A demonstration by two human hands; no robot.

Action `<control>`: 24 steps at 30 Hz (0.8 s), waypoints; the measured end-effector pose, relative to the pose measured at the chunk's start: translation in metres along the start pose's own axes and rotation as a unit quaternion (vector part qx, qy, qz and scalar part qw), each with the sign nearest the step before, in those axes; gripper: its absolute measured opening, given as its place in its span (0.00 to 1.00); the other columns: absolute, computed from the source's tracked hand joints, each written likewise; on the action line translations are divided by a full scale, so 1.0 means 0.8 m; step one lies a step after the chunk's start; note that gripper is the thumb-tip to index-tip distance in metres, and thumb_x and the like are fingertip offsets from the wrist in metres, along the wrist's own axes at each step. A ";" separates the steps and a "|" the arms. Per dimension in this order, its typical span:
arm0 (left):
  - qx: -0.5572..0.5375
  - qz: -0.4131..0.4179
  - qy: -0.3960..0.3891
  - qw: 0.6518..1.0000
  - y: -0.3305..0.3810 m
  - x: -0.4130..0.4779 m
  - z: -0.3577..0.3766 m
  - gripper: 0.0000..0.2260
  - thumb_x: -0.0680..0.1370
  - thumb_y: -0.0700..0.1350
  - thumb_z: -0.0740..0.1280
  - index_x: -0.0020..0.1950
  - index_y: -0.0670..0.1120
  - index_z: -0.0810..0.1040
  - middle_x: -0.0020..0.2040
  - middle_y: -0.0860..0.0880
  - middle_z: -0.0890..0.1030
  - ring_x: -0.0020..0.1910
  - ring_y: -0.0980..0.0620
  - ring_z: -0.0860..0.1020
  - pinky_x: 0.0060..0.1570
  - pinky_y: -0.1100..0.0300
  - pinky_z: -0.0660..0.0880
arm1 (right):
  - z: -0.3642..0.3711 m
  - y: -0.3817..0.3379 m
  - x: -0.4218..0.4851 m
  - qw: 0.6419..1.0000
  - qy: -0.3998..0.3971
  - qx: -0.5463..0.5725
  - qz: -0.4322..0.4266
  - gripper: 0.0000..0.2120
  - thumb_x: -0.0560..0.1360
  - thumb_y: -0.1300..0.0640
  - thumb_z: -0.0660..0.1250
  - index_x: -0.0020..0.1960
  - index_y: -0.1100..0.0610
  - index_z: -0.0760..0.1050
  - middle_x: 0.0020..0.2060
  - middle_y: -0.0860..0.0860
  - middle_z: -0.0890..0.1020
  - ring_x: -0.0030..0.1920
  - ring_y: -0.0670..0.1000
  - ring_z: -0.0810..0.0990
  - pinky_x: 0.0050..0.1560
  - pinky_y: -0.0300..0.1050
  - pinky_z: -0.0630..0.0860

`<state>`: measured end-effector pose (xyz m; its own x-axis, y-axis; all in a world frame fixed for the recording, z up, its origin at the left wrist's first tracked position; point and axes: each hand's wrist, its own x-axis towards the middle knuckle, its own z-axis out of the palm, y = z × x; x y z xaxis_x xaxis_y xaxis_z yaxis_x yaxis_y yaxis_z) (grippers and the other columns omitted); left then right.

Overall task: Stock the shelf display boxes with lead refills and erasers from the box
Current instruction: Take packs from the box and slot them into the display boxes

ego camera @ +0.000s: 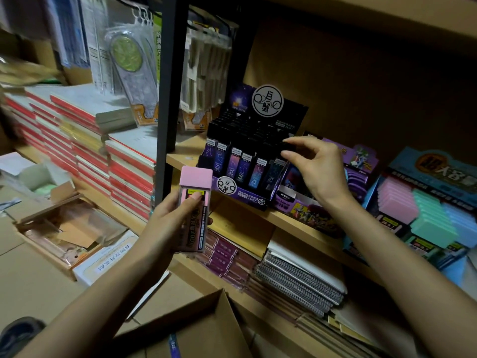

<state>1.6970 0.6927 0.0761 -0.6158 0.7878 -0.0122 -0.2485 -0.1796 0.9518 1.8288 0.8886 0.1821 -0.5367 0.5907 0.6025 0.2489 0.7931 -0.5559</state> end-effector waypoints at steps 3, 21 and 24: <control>0.006 -0.002 -0.002 1.000 0.000 0.001 0.001 0.13 0.75 0.55 0.65 0.58 0.54 0.78 0.55 0.45 0.81 0.47 0.48 0.83 0.42 0.50 0.78 | 0.004 -0.001 0.003 1.000 -0.005 0.016 0.012 0.12 0.72 0.61 0.71 0.55 0.59 0.81 0.49 0.49 0.81 0.51 0.44 0.78 0.50 0.25 0.71; 0.020 0.014 -0.077 0.997 0.006 -0.013 0.028 0.14 0.71 0.54 0.64 0.55 0.52 0.76 0.42 0.51 0.85 0.39 0.51 0.84 0.32 0.63 0.78 | 0.019 -0.003 -0.035 0.983 -0.003 -0.176 -0.044 0.18 0.77 0.53 0.65 0.65 0.58 0.72 0.55 0.53 0.71 0.59 0.51 0.69 0.58 0.40 0.64; 0.030 0.013 -0.088 0.996 0.002 -0.018 0.044 0.13 0.70 0.52 0.65 0.53 0.52 0.76 0.43 0.51 0.84 0.40 0.52 0.84 0.33 0.60 0.80 | 0.029 -0.033 -0.081 0.988 -0.109 0.073 0.080 0.11 0.76 0.49 0.65 0.52 0.55 0.77 0.46 0.48 0.79 0.47 0.44 0.77 0.48 0.39 0.72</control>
<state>1.7318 0.7020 0.0889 -0.4802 0.8750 0.0613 -0.1867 -0.1702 0.9676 1.8383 0.8260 0.1451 -0.6642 0.6490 0.3710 0.2352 0.6525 -0.7203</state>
